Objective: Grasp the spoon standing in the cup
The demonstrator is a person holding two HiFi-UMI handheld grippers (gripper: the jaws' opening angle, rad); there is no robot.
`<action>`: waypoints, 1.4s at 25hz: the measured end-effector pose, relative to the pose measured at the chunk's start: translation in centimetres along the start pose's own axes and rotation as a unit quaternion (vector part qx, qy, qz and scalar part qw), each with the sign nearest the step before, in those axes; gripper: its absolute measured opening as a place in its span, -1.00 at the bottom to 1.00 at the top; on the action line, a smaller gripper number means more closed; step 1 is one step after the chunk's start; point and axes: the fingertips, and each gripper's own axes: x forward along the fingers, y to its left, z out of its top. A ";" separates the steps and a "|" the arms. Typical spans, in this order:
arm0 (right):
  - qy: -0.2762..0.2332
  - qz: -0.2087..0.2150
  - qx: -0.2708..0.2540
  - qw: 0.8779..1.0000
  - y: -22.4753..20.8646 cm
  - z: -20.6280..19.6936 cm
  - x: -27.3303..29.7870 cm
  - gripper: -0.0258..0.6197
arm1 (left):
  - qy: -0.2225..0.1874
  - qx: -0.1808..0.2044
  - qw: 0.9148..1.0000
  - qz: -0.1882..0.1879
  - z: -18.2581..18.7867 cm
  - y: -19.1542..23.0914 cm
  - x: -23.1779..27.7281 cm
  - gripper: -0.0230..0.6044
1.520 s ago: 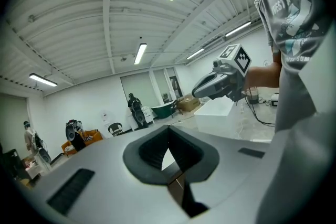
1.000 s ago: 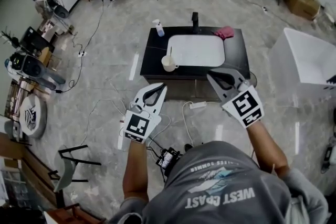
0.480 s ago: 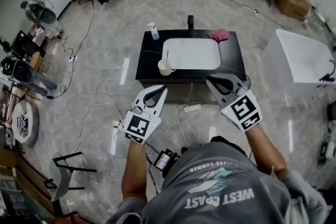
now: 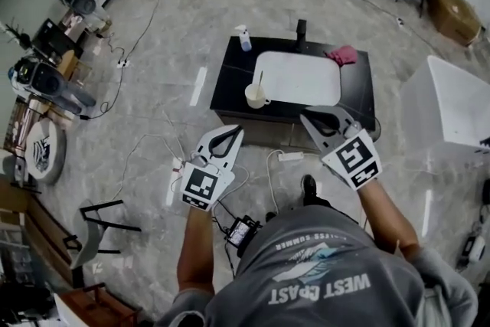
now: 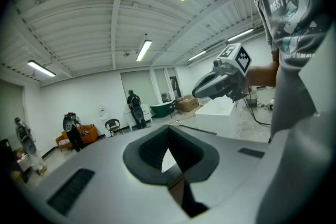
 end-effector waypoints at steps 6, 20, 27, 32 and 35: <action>-0.017 0.050 -0.006 0.999 -2.5 0.2 3.5 -0.82 | 0.025 -0.006 0.999 0.044 -0.3 1.9 1.7 -0.93; -0.043 0.121 -0.011 0.992 -7.6 0.0 8.2 -0.82 | 0.055 -0.018 0.992 0.113 -0.1 4.1 5.8 -0.93; -0.057 0.152 -0.017 0.987 -9.4 0.5 9.7 -0.82 | 0.065 -0.016 0.987 0.143 0.7 5.0 7.1 -0.93; -0.065 0.170 -0.019 0.983 -10.5 -0.1 10.5 -0.82 | 0.073 -0.018 0.984 0.159 0.4 5.1 8.5 -0.93; -0.063 0.178 -0.017 0.982 -11.4 -0.3 11.0 -0.82 | 0.080 -0.022 0.983 0.162 0.4 5.3 9.7 -0.93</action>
